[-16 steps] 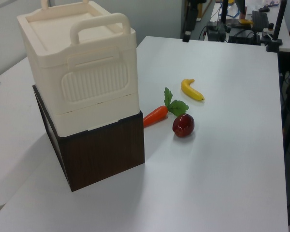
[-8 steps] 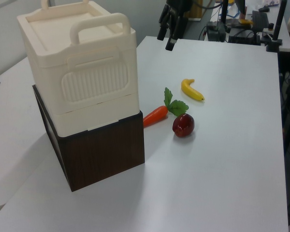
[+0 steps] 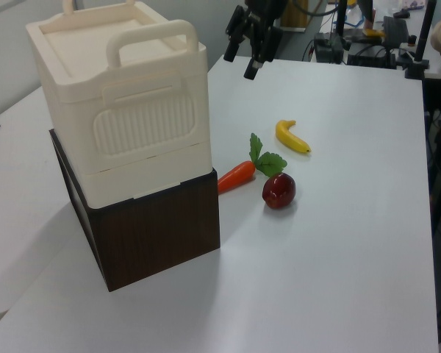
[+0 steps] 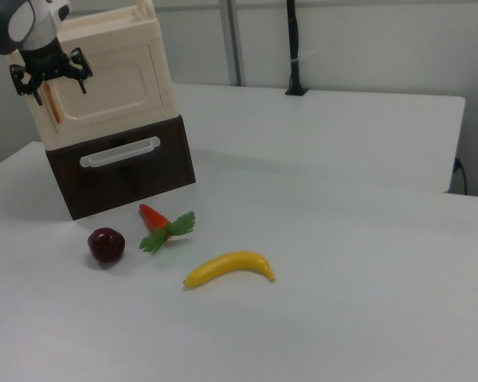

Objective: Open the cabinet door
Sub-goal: 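Move the gripper toward the cabinet door's edge beside the handle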

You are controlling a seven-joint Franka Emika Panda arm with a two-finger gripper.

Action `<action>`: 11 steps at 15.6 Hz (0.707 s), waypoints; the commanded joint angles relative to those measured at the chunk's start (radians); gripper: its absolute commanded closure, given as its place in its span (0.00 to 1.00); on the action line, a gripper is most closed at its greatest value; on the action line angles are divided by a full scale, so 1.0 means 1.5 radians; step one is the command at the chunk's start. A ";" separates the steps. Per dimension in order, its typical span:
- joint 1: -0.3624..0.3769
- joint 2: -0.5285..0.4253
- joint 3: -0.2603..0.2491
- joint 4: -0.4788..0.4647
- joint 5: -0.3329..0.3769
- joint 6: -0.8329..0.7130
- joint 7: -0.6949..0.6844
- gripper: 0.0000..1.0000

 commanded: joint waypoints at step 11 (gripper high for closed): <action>0.059 0.053 0.011 0.011 0.012 0.178 0.048 0.22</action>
